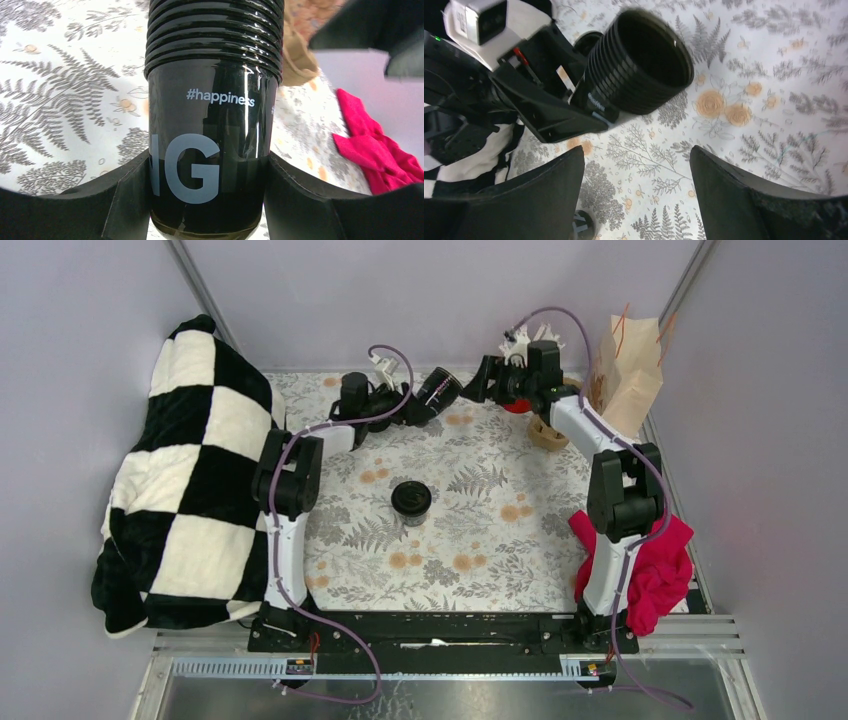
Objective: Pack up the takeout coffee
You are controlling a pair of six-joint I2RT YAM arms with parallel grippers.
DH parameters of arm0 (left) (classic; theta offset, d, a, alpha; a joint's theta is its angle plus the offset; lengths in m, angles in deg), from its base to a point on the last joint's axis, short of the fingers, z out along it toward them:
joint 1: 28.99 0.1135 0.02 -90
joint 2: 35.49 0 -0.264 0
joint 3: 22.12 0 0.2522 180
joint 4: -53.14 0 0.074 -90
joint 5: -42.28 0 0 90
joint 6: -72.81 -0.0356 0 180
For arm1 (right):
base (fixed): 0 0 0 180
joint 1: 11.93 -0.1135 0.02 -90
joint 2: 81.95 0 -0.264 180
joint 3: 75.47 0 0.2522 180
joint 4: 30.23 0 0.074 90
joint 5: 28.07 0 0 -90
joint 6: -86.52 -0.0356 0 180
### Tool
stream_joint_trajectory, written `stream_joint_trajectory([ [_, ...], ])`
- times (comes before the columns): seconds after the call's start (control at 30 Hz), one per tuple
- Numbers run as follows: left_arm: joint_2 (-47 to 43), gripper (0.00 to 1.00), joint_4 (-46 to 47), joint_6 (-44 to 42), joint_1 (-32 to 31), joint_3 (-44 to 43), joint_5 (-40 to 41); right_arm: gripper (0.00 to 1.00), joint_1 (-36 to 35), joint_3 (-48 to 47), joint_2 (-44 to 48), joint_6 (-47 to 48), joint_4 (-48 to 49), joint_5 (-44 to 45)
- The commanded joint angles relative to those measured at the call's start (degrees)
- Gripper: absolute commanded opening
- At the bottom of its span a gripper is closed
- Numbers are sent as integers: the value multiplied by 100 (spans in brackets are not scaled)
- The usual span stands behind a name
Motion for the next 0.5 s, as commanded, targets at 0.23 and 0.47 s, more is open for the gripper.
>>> stream_joint_trajectory([
  [0.23, -493, 27, 1517, 536, 103, 300, -2005, 80, 123, -2871, -1112, 960, -1904, -2016],
  [0.47, -255, 25, 2846, 1541, 106, 406, -2076, 69, 43, -3216, -1616, 525, -1673, -2616],
])
